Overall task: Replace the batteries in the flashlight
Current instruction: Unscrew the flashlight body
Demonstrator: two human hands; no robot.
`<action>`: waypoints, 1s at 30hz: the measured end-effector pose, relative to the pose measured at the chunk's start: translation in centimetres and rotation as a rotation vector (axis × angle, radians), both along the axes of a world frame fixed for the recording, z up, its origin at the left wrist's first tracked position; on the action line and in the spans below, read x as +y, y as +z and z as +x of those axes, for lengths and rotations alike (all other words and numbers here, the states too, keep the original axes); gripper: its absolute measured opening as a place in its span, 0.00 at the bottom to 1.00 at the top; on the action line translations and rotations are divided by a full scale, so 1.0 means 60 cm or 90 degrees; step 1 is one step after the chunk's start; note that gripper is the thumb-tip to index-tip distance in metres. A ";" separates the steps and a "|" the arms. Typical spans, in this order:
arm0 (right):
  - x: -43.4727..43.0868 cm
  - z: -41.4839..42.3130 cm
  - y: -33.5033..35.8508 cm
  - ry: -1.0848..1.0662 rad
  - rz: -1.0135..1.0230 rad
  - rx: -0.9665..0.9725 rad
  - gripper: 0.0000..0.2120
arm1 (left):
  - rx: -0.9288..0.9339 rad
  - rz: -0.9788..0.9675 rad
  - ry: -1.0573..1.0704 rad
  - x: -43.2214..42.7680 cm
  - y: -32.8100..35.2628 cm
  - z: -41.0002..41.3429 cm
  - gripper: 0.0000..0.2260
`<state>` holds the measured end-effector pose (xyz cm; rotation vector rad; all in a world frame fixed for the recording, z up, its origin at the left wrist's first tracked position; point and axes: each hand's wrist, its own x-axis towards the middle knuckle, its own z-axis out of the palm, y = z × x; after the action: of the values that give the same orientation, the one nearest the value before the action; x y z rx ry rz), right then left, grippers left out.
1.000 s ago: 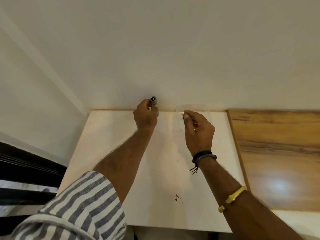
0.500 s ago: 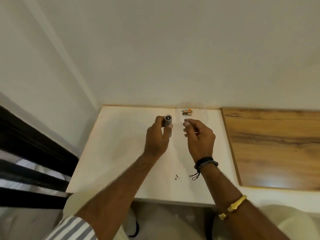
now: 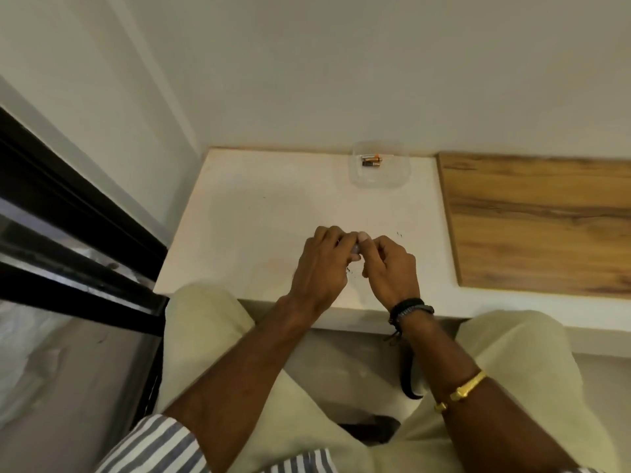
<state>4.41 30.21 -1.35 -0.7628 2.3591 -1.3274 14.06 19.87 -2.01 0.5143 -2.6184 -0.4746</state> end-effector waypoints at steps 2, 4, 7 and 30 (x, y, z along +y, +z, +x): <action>0.001 -0.002 -0.003 -0.026 0.039 0.028 0.30 | -0.012 -0.018 -0.003 0.006 0.004 -0.002 0.19; 0.002 -0.007 -0.004 -0.029 0.086 0.053 0.35 | -0.030 -0.034 -0.021 0.006 0.003 -0.002 0.19; 0.002 -0.013 -0.010 -0.009 0.094 0.063 0.39 | -0.050 -0.031 -0.038 -0.001 -0.001 -0.003 0.19; 0.025 -0.041 -0.011 0.148 -0.043 -0.028 0.05 | -0.060 0.101 -0.023 -0.010 -0.021 0.004 0.12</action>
<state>1.92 31.69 -2.04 -0.9840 2.1248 -1.3146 14.32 19.27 -3.27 0.5520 -2.6983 -0.6895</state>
